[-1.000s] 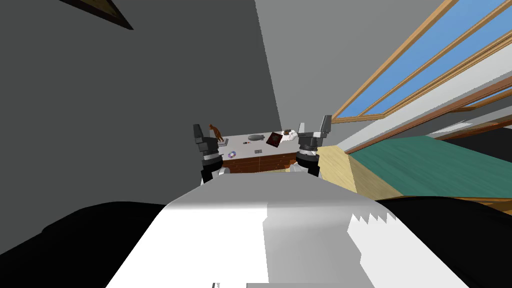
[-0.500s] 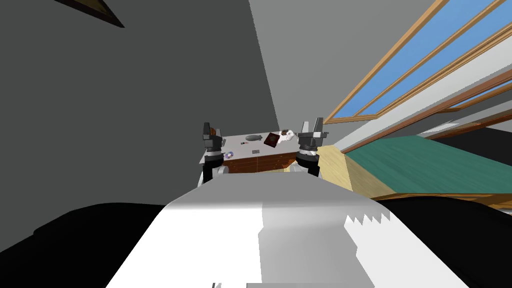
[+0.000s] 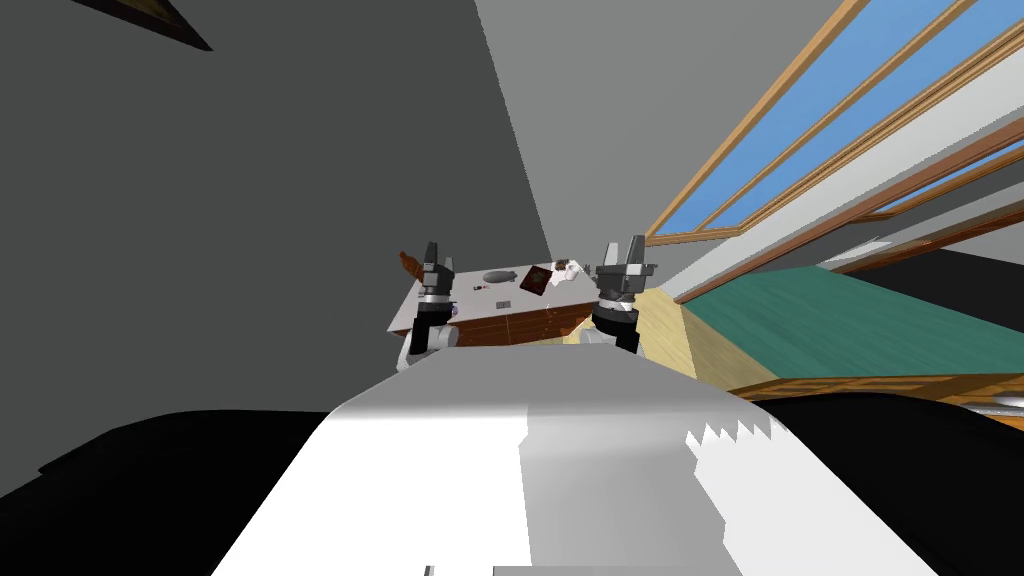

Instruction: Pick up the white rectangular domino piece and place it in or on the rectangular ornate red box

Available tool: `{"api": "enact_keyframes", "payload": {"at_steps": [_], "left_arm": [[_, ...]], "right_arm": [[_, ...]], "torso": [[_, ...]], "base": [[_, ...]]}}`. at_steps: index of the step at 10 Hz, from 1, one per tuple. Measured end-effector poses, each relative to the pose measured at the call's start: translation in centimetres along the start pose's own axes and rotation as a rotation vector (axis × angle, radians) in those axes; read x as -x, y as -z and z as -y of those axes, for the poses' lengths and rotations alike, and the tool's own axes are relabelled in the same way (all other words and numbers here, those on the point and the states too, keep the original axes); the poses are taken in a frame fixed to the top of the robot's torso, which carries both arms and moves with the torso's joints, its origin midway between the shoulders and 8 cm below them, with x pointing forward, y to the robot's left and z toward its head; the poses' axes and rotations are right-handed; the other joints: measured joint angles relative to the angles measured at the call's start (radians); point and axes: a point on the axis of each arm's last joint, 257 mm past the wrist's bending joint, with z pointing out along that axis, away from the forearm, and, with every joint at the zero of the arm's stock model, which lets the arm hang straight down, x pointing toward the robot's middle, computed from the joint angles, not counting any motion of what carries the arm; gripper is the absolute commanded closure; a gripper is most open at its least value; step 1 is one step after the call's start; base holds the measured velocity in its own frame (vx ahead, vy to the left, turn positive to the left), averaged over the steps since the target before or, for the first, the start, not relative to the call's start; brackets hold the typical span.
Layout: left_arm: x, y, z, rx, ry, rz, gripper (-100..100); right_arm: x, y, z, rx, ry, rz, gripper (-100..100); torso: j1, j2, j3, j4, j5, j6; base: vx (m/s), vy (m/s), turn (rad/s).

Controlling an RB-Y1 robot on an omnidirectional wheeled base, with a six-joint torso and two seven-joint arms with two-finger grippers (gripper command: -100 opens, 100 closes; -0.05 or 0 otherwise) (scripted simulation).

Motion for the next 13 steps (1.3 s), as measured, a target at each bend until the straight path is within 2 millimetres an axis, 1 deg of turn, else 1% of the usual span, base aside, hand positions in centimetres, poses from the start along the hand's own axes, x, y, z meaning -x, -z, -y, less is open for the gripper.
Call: {"api": "enact_keyframes", "payload": {"at_steps": [2, 7, 13], "left_arm": [[-0.5, -1.1, -1.5, 0.039, 0.012, -0.02, -100], [-1.3, -2.5, -5.0, 0.144, 0.038, -0.053, -100], [-2.6, -4.0, -10.4, 0.3, 0.075, -0.076, -100]], "right_arm": [[0.0, 0.0, 0.0, 0.0, 0.0, 0.0, 0], [0.0, 0.0, 0.0, 0.0, 0.0, 0.0, 0], [0.0, 0.0, 0.0, 0.0, 0.0, 0.0, 0]], "torso": [[0.001, 0.0, 0.0, 0.0, 0.0, 0.0], [0.002, 0.001, 0.001, 0.0, 0.0, 0.0], [0.002, 0.0, 0.0, 0.0, 0.0, -0.001]], "base": [[0.011, -0.064, -0.039], [0.012, -0.063, -0.049], [0.014, -0.06, -0.05]]}}
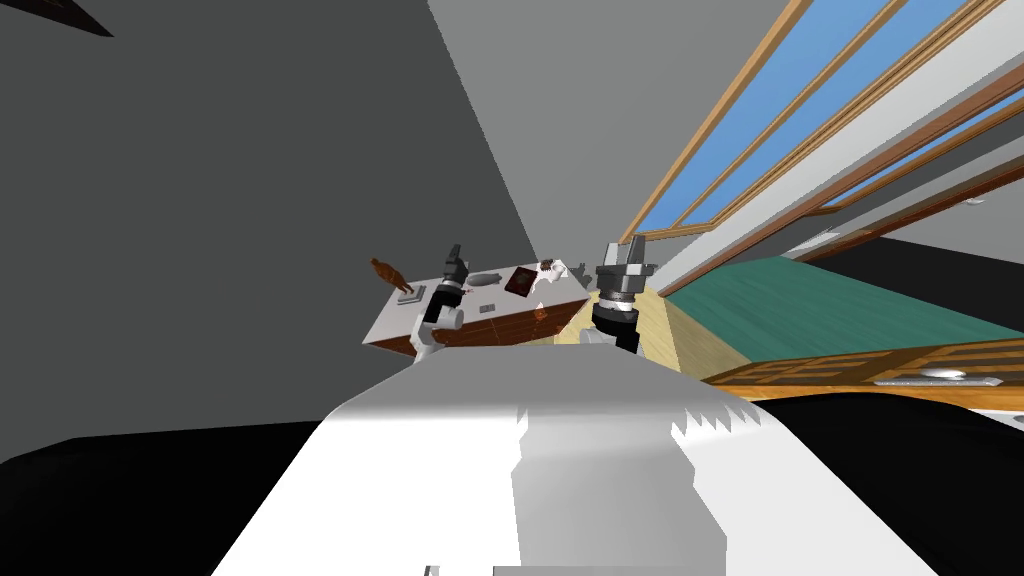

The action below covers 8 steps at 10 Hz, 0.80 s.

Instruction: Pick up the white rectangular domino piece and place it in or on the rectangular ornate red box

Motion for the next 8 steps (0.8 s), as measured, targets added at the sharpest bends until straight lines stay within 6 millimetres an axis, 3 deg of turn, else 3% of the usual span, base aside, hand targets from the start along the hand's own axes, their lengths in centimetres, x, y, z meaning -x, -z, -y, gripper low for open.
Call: {"api": "enact_keyframes", "payload": {"at_steps": [8], "left_arm": [[0.1, -2.3, -5.7, 0.197, 0.046, 0.0, -100]], "right_arm": [[0.0, 0.0, 0.0, 0.0, 0.0, 0.0, 0]], "torso": [[0.002, 0.001, 0.001, 0.0, 0.0, 0.0]], "base": [[0.006, -0.035, -0.042]]}}
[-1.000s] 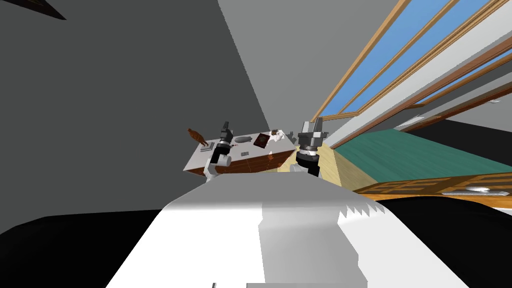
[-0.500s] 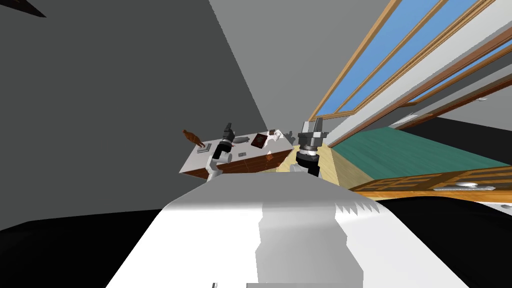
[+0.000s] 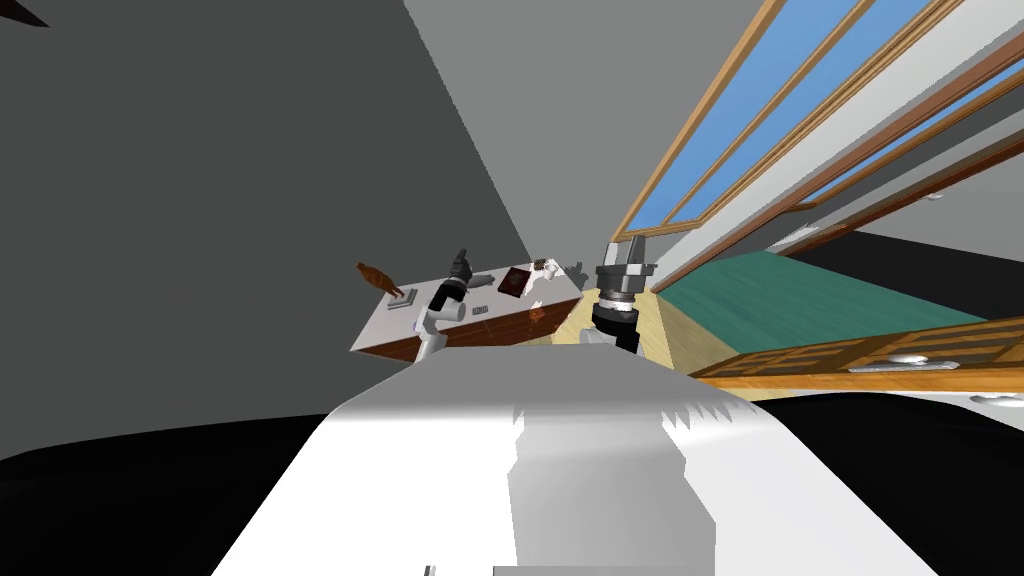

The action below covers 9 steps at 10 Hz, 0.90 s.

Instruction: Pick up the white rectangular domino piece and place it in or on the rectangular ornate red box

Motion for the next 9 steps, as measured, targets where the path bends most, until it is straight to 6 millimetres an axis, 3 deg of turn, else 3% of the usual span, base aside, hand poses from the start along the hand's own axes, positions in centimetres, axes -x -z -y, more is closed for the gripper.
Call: {"api": "enact_keyframes", "payload": {"at_steps": [9], "left_arm": [[1.0, -2.7, -7.0, 0.263, 0.061, 0.03, -100]], "right_arm": [[0.0, 0.0, 0.0, 0.0, 0.0, 0.0, 0]], "torso": [[0.0, 0.0, 0.0, 0.0, 0.0, 0.0]], "base": [[0.003, -0.025, -0.048]]}}
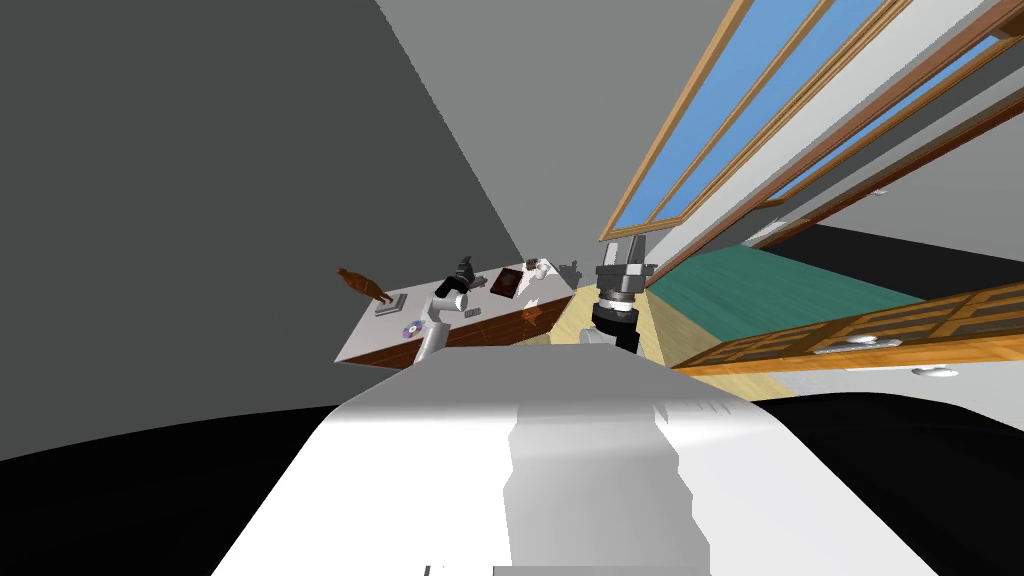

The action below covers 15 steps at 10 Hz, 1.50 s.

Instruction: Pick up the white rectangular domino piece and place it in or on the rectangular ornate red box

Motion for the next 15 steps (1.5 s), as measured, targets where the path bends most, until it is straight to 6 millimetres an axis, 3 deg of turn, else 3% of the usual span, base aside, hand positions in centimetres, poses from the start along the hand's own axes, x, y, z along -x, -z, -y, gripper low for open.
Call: {"api": "enact_keyframes", "payload": {"at_steps": [7, 15], "left_arm": [[1.6, -1.8, -4.7, 0.204, 0.047, 0.04, -100], [4.0, -1.4, -12.3, 0.51, 0.13, 0.116, -100]], "right_arm": [[0.0, 0.0, 0.0, 0.0, 0.0, 0.0, 0], [0.0, 0.0, 0.0, 0.0, 0.0, 0.0, 0]], "torso": [[0.001, 0.0, 0.0, 0.0, 0.0, 0.0], [0.003, 0.0, 0.0, 0.0, 0.001, 0.0]], "base": [[-0.001, -0.008, -0.059], [-0.002, 0.008, -0.068]]}}
